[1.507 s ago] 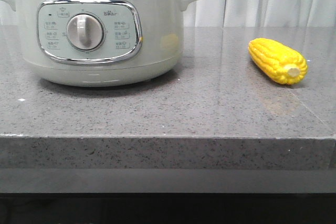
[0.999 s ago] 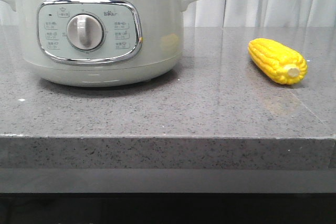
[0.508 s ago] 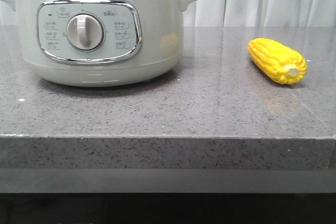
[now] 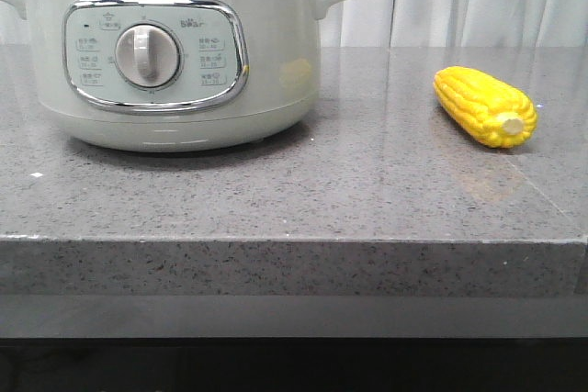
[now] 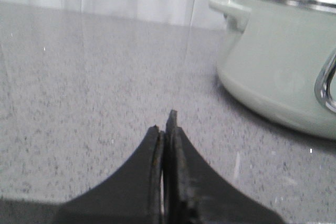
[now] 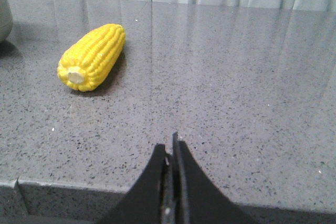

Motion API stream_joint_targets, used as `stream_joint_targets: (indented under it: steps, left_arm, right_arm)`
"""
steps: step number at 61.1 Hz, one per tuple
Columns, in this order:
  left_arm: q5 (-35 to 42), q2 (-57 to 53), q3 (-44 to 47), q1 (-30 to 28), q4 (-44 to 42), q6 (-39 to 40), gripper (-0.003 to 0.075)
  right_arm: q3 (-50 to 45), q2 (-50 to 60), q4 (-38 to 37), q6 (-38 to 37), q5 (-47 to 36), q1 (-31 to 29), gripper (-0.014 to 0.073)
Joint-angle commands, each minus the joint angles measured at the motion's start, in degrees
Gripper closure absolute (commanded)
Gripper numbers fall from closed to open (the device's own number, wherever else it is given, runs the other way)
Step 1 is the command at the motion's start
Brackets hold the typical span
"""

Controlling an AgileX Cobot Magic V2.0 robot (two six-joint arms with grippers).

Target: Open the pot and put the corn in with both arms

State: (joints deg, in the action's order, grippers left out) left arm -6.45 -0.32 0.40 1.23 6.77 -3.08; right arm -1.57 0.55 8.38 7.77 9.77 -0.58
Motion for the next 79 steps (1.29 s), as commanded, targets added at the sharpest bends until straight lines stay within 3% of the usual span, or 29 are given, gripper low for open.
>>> stream_joint_targets:
  steps: [1, 15, 25, 35, 39, 41, 49, 53, 59, 64, 79]
  left_arm:
    - [4.9, -0.6, -2.2, -0.1, 0.6, 0.5, 0.0739]
    - [-4.0, 9.4, -17.7, -0.1, -1.1, 0.5, 0.0739]
    - [-7.5, 22.8, -30.9, -0.1, -2.8, 0.4, 0.0739]
    - [-7.4, 30.2, -36.8, -0.1, -2.8, 0.3, 0.0734]
    - [-5.9, 30.8, -36.8, -0.1, -2.8, 0.3, 0.0674]
    - [-5.9, 30.9, -36.8, -0.1, -2.8, 0.3, 0.0599]
    - [-5.5, 30.9, -36.6, -0.1, -2.8, 0.3, 0.0209]
    - [-4.6, 30.9, -36.4, -0.1, -2.8, 0.3, 0.01]
    - [-3.1, 31.1, -36.7, 0.1, -0.8, 0.3, 0.0078]
    - [-5.9, 33.8, -39.9, 1.5, -0.8, 0.3, 0.0078]
    - [-22.6, 53.3, -60.5, 11.3, -0.8, 0.3, 0.0078]
  right_arm:
    - [1.0, 1.2, -0.1, 0.0, -5.2, -0.3, 0.0652]
    - [14.0, -3.1, -0.1, 0.0, 2.3, -0.3, 0.0652]
    - [25.0, -14.4, -0.1, 0.0, 4.0, -0.3, 0.0652]
    - [31.2, -24.4, -0.1, 0.0, 3.5, -0.3, 0.0652]
    - [31.4, -25.7, -0.1, 0.0, 2.6, -0.3, 0.063]
    - [31.4, -25.8, -0.1, 0.0, 2.5, -0.3, 0.0584]
    - [31.4, -25.8, -0.1, 0.0, 2.5, -0.3, 0.0273]
    - [31.4, -25.8, -0.1, 0.0, 2.3, -0.3, 0.0123]
    - [31.4, -25.8, -0.1, 0.0, 2.2, -0.3, 0.0017]
    - [31.4, -25.8, -0.1, 0.0, 2.3, -0.3, 0.0012]
    - [31.4, -25.8, -0.1, 0.0, 2.3, -0.3, 0.0012]
